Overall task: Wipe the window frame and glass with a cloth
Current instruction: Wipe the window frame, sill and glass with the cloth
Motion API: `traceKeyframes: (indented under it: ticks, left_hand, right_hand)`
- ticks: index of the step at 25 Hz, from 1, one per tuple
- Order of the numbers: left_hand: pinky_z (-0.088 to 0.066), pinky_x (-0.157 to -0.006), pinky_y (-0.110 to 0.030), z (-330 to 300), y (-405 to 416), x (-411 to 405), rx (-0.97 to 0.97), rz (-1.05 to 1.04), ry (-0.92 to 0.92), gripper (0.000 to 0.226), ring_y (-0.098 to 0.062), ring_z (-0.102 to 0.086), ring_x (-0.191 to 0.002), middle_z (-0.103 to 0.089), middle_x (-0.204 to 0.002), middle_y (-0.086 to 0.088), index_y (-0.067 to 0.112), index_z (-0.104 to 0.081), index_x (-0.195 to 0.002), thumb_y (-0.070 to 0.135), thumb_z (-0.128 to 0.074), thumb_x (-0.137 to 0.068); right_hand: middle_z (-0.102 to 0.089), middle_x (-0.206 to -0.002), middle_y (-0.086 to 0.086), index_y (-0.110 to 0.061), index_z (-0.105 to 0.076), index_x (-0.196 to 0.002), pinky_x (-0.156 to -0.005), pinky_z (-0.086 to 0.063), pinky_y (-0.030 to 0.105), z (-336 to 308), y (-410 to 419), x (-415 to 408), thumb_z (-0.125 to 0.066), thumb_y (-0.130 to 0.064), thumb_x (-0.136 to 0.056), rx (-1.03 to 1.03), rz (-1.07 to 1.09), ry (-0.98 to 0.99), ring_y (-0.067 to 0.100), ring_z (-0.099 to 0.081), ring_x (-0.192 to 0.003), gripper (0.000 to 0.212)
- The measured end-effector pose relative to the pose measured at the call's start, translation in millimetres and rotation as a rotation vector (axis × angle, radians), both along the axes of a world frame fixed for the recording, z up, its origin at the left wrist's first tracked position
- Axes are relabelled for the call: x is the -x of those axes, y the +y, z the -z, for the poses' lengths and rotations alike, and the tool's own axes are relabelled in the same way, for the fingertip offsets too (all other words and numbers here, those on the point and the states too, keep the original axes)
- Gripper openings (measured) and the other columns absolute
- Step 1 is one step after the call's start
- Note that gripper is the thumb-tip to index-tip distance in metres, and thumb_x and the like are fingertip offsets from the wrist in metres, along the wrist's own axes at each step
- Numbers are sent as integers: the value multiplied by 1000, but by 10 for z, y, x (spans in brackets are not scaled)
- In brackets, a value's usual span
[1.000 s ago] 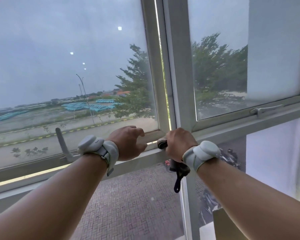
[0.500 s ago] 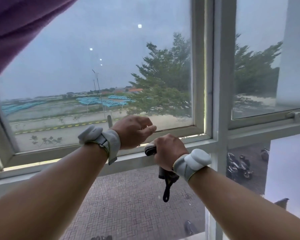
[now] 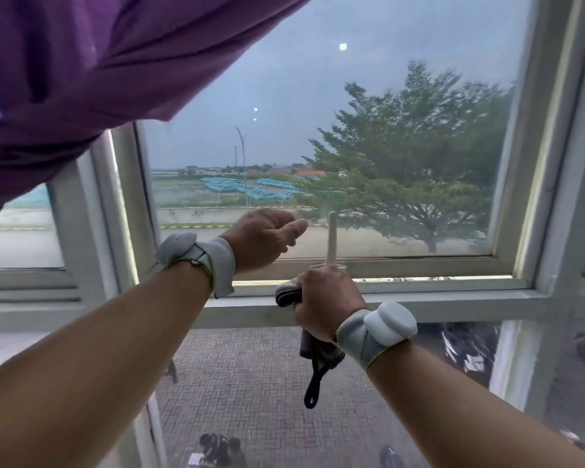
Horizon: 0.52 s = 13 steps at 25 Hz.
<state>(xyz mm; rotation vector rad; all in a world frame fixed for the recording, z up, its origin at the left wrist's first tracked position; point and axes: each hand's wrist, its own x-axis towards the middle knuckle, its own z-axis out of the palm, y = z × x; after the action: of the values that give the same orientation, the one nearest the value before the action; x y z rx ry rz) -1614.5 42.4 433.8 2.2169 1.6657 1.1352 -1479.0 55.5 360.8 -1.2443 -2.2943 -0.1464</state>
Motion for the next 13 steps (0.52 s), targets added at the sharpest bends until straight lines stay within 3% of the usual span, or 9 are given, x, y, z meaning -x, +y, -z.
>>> traceKeyframes:
  ticks: [4,8,13]
  left_hand:
    - [-50,-64,-25,-5,-100,429,-7,-44,14,39,-22,-68,-84,-72,-89,-5,7,-69,-96,38,-44,-99]
    - [-53,-71,-33,-1,-231,765,-21,-97,28,40,-23,-68,-85,-72,-89,-5,7,-69,-95,39,-45,-98]
    - [-48,-61,-22,-18,-444,1166,-44,-152,-1,39,-20,-66,-80,-70,-88,-5,14,-69,-93,40,-42,-99]
  right_hand:
    - [-69,-85,8,-14,-71,-95,-72,-52,29,2,-164,450,-57,-25,-79,2,-64,31,26,-60,-76,24]
    - [-69,-90,11,-12,-71,-95,-72,-50,29,-17,-309,956,-57,-25,-80,26,-143,46,29,-64,-83,24]
    - [-68,-99,14,-10,-69,-100,-76,-51,31,-66,-531,1527,-58,-21,-84,53,-226,50,32,-65,-92,23]
